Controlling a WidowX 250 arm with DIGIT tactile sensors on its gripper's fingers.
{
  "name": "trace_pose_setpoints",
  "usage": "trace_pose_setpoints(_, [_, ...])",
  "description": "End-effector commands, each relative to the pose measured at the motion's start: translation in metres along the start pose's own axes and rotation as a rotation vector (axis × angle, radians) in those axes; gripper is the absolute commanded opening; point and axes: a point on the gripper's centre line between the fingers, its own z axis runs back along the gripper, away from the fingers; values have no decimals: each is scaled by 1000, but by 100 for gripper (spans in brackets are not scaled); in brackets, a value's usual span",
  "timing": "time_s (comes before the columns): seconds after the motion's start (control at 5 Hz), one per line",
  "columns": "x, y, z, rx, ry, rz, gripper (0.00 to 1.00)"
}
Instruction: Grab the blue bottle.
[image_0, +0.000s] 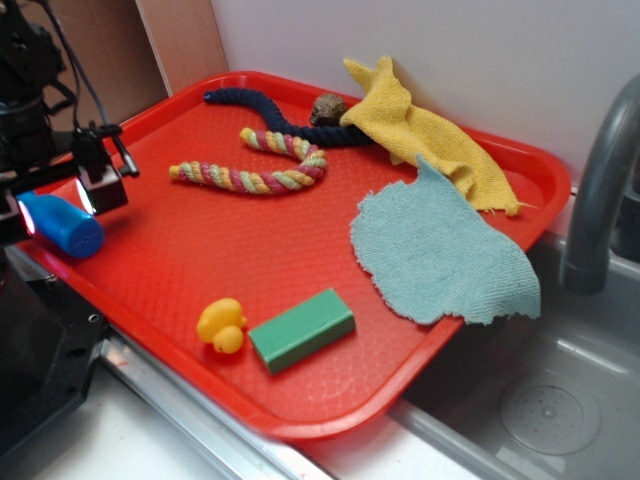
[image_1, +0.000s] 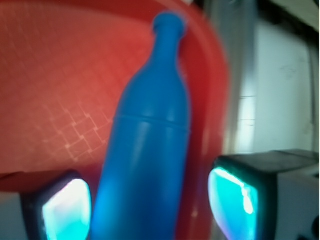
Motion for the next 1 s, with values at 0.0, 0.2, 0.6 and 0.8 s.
trace_pose_setpoints(0.0, [1, -14, -14, -3, -7, -189, 100])
trace_pose_setpoints(0.2, [0, -27, 2, -12, -66, -436, 87])
trace_pose_setpoints(0.6, [-14, -10, 34, -263, 45, -897, 0])
trace_pose_setpoints(0.8, [-37, -25, 82, -280, 59, -1106, 0])
